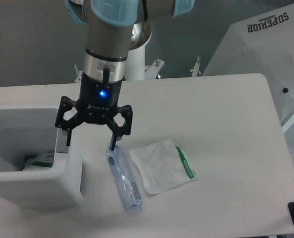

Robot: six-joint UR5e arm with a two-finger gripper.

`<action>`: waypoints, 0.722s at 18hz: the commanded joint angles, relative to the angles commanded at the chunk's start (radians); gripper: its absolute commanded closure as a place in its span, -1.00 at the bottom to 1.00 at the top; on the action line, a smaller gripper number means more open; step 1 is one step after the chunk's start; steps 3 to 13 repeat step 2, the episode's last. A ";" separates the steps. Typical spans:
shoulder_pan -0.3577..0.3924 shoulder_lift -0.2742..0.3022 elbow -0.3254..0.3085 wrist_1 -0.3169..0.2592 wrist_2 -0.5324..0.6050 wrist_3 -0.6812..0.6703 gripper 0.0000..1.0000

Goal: Open the trash can
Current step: 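Lift the gripper up, swinging the trash can lid open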

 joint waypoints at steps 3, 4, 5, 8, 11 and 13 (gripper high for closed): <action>0.003 0.002 -0.003 -0.002 0.054 0.011 -1.00; 0.003 0.002 -0.003 -0.002 0.054 0.011 -1.00; 0.003 0.002 -0.003 -0.002 0.054 0.011 -1.00; 0.003 0.002 -0.003 -0.002 0.054 0.011 -1.00; 0.003 0.002 -0.003 -0.002 0.054 0.011 -1.00; 0.003 0.002 -0.003 -0.002 0.054 0.011 -1.00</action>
